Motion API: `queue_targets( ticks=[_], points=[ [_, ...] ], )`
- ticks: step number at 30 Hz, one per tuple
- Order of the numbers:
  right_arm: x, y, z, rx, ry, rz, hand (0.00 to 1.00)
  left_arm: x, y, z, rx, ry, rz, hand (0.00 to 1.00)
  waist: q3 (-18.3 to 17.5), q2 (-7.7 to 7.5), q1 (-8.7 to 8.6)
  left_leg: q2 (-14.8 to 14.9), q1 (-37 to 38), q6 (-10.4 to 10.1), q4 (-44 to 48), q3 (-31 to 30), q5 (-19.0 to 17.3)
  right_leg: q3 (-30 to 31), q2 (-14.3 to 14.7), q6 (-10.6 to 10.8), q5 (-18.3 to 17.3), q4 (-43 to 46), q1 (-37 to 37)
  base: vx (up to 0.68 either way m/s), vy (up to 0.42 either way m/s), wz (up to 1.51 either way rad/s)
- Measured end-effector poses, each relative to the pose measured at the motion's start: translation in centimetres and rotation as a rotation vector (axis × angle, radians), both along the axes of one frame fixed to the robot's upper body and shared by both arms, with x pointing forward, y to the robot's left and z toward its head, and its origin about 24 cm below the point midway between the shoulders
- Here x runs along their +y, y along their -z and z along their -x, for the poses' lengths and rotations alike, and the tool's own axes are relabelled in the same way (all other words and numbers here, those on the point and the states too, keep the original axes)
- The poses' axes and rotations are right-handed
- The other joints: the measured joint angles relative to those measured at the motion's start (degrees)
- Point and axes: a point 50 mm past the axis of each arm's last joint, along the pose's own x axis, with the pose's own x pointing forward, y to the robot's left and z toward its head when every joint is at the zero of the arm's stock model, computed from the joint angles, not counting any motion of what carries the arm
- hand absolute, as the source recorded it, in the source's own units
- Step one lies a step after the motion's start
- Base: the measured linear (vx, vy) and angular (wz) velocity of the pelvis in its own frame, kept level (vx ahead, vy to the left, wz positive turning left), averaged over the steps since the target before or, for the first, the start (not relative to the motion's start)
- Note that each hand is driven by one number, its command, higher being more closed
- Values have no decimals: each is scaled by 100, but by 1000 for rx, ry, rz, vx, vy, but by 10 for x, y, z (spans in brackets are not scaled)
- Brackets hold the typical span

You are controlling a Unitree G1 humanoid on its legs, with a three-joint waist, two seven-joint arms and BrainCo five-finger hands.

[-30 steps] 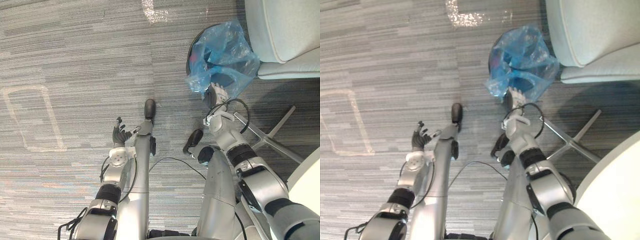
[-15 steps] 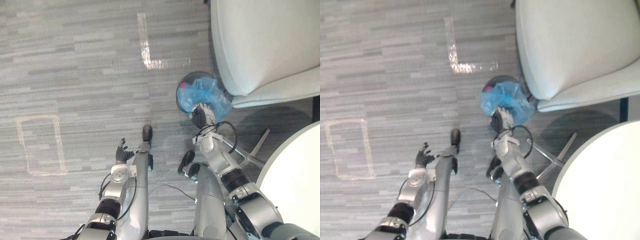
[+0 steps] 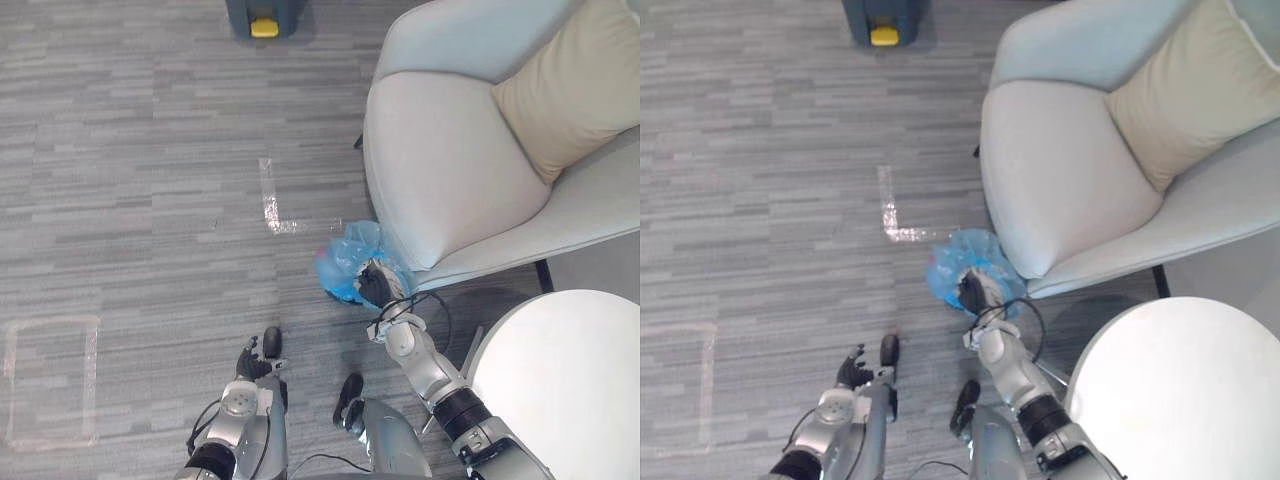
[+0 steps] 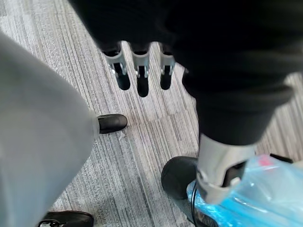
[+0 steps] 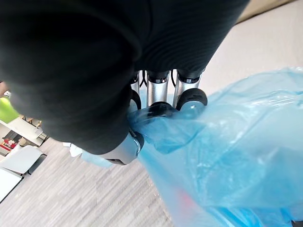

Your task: Gather rubbish on tea table into small bin, then transfer packed bag to large trash can.

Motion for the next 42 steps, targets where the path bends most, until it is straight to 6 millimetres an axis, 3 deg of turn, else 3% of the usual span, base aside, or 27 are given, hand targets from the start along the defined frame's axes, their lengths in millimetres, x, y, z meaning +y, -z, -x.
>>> queue_targets(
  ticks=[4,14,20,25,37,42],
  points=[
    [-1,9,10,45,-22,-24,100,3,4,11,27,34,-19,0,-403,18,-49,-23,609,-29,-623,156,188,124,52,35,140,-415,413,43,-7,-19],
    [-11,-12,18,-18,-94,-66,100,-6,-15,8,-83,108,-20,0,-708,167,-133,-84,1094,-23,-968,151,316,232,94,108,269,-827,825,-33,15,-4],
    [-21,-40,24,-102,-233,-49,100,-15,-49,-4,-254,247,-64,0,-900,221,-144,-78,1204,12,-971,183,282,274,133,108,422,-1093,1020,11,3,-3],
    [-25,-45,29,-96,-309,-27,100,-20,-78,-15,-400,325,-104,0,-1019,216,-156,-50,1379,3,-982,300,269,457,188,87,513,-1214,1170,22,-11,-18],
    [-25,-48,35,-46,-394,-54,100,-32,-112,-21,-566,473,-152,0,-1365,213,-273,32,1433,3,-1007,355,274,573,283,35,629,-1292,1176,-19,-2,-5],
    [-17,-67,40,-111,-456,-126,100,-42,-130,-28,-646,569,-157,0,-1444,224,-278,28,1476,10,-1009,425,278,649,272,43,644,-1291,1174,-26,14,-7]
  ],
)
